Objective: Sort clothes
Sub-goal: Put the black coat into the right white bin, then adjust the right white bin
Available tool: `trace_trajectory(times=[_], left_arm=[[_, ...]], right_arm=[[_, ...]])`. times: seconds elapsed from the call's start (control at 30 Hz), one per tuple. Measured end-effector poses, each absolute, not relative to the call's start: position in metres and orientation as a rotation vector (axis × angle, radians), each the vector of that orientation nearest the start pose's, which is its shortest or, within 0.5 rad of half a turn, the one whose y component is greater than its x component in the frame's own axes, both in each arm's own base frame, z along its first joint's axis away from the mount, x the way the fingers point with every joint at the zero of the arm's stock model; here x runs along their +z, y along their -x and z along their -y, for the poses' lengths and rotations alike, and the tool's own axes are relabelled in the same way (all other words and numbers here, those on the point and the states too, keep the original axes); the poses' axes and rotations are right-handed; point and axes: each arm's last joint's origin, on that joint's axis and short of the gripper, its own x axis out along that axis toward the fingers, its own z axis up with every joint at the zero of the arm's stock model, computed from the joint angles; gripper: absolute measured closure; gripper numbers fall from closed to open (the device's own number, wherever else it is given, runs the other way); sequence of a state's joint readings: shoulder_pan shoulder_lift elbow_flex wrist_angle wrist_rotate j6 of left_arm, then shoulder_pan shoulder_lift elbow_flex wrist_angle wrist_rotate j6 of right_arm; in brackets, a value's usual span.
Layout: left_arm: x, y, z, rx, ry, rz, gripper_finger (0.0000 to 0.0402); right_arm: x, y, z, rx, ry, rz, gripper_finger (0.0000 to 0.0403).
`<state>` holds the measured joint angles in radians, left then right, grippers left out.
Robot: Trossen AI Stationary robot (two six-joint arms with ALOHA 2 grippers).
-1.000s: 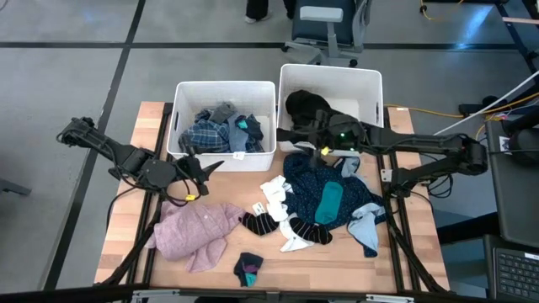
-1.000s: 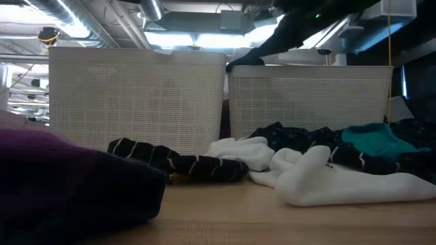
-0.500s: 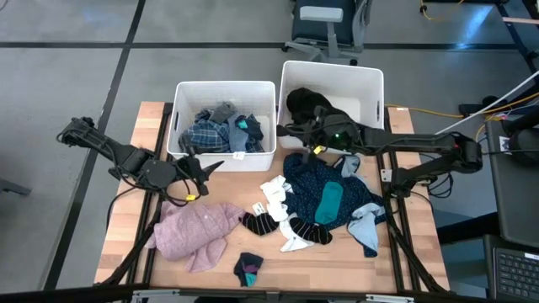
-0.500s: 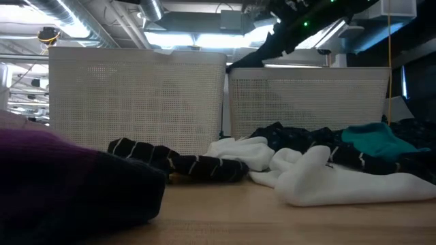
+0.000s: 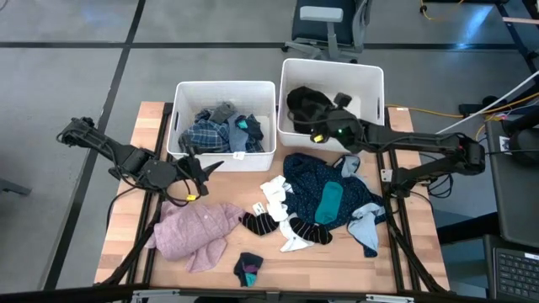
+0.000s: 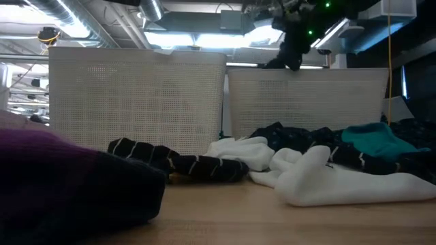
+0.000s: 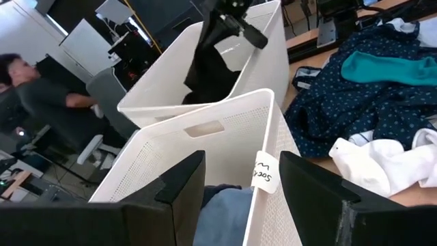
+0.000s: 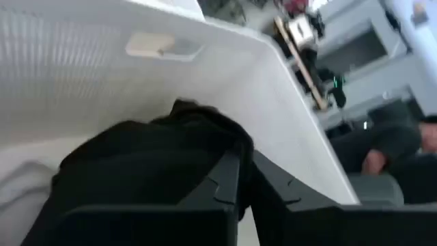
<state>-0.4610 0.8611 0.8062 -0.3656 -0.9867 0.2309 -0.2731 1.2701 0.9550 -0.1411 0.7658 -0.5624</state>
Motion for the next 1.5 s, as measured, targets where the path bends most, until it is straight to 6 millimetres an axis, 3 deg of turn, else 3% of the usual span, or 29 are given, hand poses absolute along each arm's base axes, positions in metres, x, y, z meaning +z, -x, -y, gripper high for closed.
trace_trajectory(times=[0.17, 0.5, 0.67, 0.93, 1.23, 1.5], left_arm=[[0.316, -0.165, 0.055, 0.483, -0.498, -0.377, 0.0222], [0.316, -0.165, 0.055, 0.483, -0.462, -0.368, 0.0222], [0.316, -0.165, 0.056, 0.463, -0.458, -0.369, 0.0222], [0.316, -0.165, 0.056, 0.461, -0.462, -0.37, 0.0222], [0.316, -0.165, 0.056, 0.459, -0.473, -0.372, 0.0222], [0.316, -0.165, 0.056, 0.458, -0.483, -0.374, 0.0222]], right_arm=[[0.289, -0.251, 0.102, -0.878, 0.459, -0.753, 0.0365], [0.291, -0.246, 0.089, -0.773, 0.384, -0.735, 0.0193], [0.301, -0.242, 0.08, -0.688, 0.338, -0.756, 0.0144], [0.294, -0.234, 0.09, -0.722, 0.312, -0.845, 0.014], [0.281, -0.23, 0.08, -0.344, 0.157, -0.937, 0.0158], [0.284, -0.229, 0.081, -0.398, 0.181, -0.93, 0.0166]])
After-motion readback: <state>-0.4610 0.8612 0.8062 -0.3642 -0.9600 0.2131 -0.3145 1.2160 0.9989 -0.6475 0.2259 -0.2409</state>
